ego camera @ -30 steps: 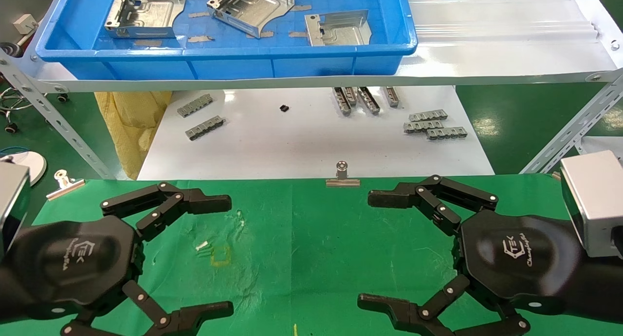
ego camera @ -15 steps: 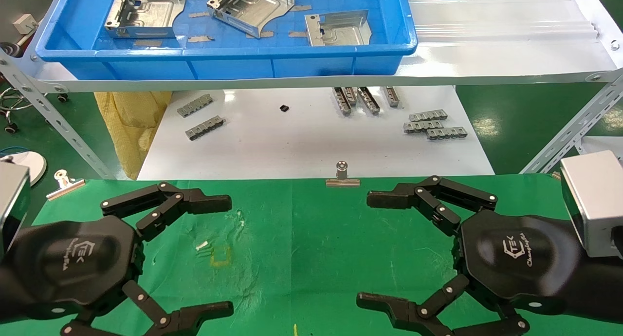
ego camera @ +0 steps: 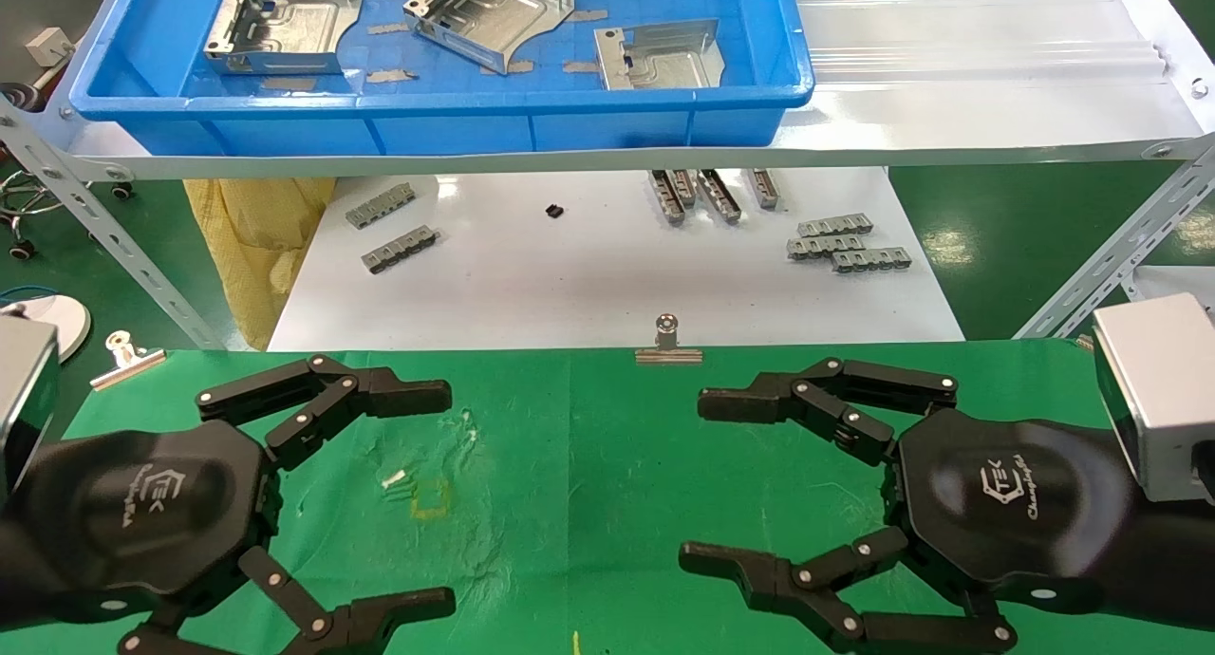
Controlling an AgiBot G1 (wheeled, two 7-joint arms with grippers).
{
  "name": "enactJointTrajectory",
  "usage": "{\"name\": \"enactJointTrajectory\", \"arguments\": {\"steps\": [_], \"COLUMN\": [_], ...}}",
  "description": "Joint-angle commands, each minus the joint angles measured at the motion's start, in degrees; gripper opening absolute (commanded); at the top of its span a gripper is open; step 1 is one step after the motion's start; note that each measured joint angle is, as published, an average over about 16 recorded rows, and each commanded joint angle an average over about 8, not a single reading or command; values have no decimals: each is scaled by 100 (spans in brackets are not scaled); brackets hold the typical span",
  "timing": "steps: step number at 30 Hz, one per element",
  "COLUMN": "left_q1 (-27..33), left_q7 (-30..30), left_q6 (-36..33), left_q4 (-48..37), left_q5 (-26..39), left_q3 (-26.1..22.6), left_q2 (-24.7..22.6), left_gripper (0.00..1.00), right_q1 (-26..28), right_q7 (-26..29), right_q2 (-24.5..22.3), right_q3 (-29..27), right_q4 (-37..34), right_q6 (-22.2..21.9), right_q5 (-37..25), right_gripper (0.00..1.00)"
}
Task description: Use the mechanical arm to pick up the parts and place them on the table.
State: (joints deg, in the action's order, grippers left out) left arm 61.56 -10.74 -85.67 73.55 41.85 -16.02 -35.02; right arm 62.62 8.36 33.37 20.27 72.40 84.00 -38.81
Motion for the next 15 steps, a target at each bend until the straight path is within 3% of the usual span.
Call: {"name": "enactJointTrajectory", "arguments": {"steps": [1,15], "left_q1": [0,0], "left_q7": [0,0], "left_q6": [0,0], "left_q4": [0,0], "left_q5": [0,0], "left_q3": [0,0], "left_q2": [0,0], "left_gripper": [100,100], "right_q1": [0,0], "right_q7": [0,0], "right_q2": [0,0], "right_q3": [0,0], "right_q4": [0,0], "right_q6": [0,0], "right_q5": [0,0], "right_gripper": [0,0]}}
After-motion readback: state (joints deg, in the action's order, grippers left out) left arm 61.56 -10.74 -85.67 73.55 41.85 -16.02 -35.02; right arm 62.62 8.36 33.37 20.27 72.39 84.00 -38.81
